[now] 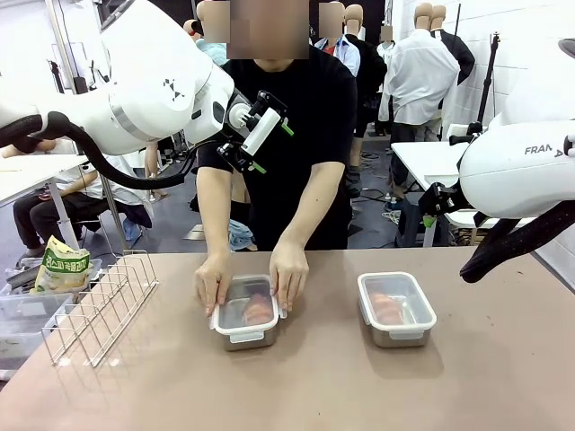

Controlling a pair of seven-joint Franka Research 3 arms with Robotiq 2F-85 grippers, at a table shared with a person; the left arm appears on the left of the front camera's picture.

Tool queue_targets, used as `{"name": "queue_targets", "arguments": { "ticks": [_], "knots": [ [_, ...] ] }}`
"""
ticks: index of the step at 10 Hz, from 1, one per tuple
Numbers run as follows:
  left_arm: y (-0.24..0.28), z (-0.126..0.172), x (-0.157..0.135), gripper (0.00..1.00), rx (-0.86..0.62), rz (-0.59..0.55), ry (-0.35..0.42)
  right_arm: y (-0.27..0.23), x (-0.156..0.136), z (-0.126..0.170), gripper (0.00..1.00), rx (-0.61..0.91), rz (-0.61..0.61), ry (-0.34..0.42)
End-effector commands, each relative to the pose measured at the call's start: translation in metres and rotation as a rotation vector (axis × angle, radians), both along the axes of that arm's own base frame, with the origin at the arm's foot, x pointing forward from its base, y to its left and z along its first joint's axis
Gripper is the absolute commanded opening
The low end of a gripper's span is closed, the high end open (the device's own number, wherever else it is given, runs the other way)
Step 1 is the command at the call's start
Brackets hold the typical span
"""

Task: Place the bread in airtight containers.
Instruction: Release when the human grabs the Airtight Container lid.

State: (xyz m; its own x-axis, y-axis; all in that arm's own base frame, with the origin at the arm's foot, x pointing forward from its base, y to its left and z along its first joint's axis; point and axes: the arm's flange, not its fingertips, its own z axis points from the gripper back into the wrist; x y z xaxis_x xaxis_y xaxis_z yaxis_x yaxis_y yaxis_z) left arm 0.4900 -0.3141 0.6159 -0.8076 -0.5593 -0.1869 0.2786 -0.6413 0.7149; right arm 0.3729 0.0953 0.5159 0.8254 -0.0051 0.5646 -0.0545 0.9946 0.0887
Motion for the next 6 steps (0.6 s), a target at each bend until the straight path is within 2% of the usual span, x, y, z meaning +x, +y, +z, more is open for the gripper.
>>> {"name": "queue_targets", "arguments": {
  "ticks": [1, 6],
  "knots": [
    [0.0003, 0.0008, 0.0003, 1.0, -0.002, 0.001, -0.003, 0.0003, 0.0005, -0.0004, 1.0, 0.002, -0.001, -0.002],
    [0.0003, 0.0008, 0.0003, 1.0, -0.002, 0.001, -0.003, 0.0003, 0.0005, -0.0004, 1.0, 0.002, -0.001, -0.002]
  ]
}}
